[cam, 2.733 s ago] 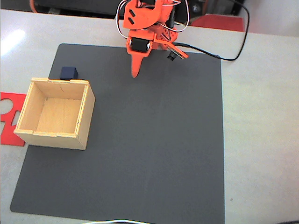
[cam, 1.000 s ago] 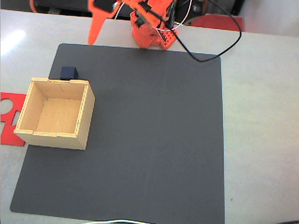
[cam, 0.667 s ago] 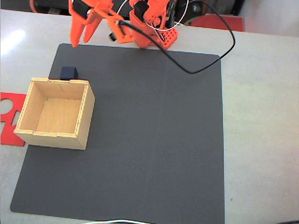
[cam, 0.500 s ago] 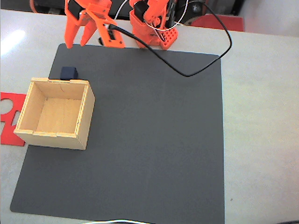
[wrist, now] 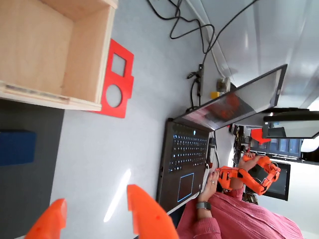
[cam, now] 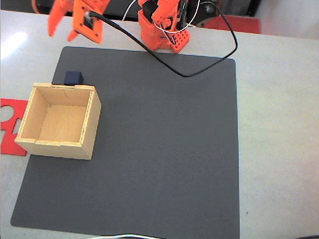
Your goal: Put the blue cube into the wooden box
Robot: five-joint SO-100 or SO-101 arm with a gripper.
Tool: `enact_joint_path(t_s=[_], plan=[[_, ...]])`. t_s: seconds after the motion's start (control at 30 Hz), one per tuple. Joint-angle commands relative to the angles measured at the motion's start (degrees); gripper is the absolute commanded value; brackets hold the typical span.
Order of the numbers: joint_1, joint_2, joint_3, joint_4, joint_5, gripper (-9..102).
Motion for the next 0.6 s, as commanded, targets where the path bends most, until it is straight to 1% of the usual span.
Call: enact_joint_path(t_s=[0.0, 0.13, 0.33, 0.57], plan=[[1.32, -5.10, -4.66, -1.41, 0.97, 13], [3.43, -16.61, -8.88, -1.85, 1.85, 12], [4.04, -18.02, -8.96, -3.52, 2.81, 12], [4.04, -29.00, -13.62, -3.60, 3.52, 12]])
